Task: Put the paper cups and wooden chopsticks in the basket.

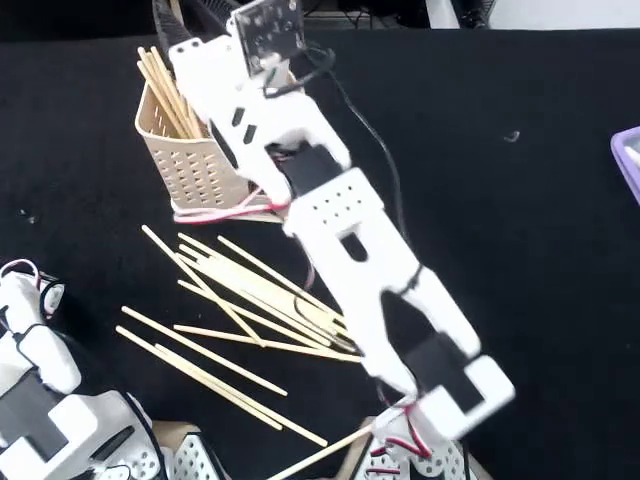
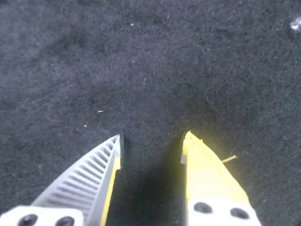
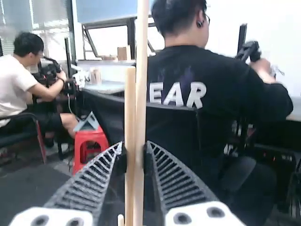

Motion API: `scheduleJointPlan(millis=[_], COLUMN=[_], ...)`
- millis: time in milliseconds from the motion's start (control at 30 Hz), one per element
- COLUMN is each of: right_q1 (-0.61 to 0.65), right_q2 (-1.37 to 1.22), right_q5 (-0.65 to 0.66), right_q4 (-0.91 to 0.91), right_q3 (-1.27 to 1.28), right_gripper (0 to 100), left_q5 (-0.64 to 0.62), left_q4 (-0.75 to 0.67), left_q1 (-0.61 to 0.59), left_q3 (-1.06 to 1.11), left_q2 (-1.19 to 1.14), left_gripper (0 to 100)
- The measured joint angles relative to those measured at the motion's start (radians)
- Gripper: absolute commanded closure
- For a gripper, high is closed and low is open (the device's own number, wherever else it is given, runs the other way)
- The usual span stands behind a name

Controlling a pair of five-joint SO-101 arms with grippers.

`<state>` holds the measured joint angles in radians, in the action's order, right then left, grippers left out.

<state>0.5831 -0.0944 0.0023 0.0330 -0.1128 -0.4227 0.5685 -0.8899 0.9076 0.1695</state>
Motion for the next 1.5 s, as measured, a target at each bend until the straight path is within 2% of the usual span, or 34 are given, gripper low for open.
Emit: scheduleJointPlan(millis=[167, 333, 567, 833, 967, 1100, 1367, 1500], right_q1=[0.0, 0.0, 0.0, 0.002, 0.002, 0.006, 0.092, 0.103], right_q2=[-0.054, -0.057, -0.025, 0.27, 0.422, 0.571, 0.855, 0.878], right_q5=[-0.006, -0.006, -0.006, -0.006, -0.006, -0.006, -0.002, 0.08], right_q4=[0.052, 0.244, 0.506, 0.81, 0.95, 1.003, 0.999, 0.87], right_q3=[-0.014, -0.054, -0.146, -0.101, 0.031, 0.21, 0.66, 0.93], right_gripper=[96.6, 80.3, 79.8, 79.7, 79.4, 79.4, 79.6, 79.6], left_q5=[0.0, 0.0, 0.0, 0.0, 0.0, 0.0, 0.0, 0.0], left_q4=[0.0, 0.0, 0.0, 0.0, 0.0, 0.0, 0.0, 0.0], left_q1=[0.0, 0.0, 0.0, 0.0, 0.0, 0.0, 0.0, 0.0], left_q3=[0.0, 0.0, 0.0, 0.0, 0.0, 0.0, 0.0, 0.0], left_q2=[0.0, 0.0, 0.0, 0.0, 0.0, 0.0, 0.0, 0.0], left_gripper=[79, 79, 79, 79, 79, 79, 79, 79])
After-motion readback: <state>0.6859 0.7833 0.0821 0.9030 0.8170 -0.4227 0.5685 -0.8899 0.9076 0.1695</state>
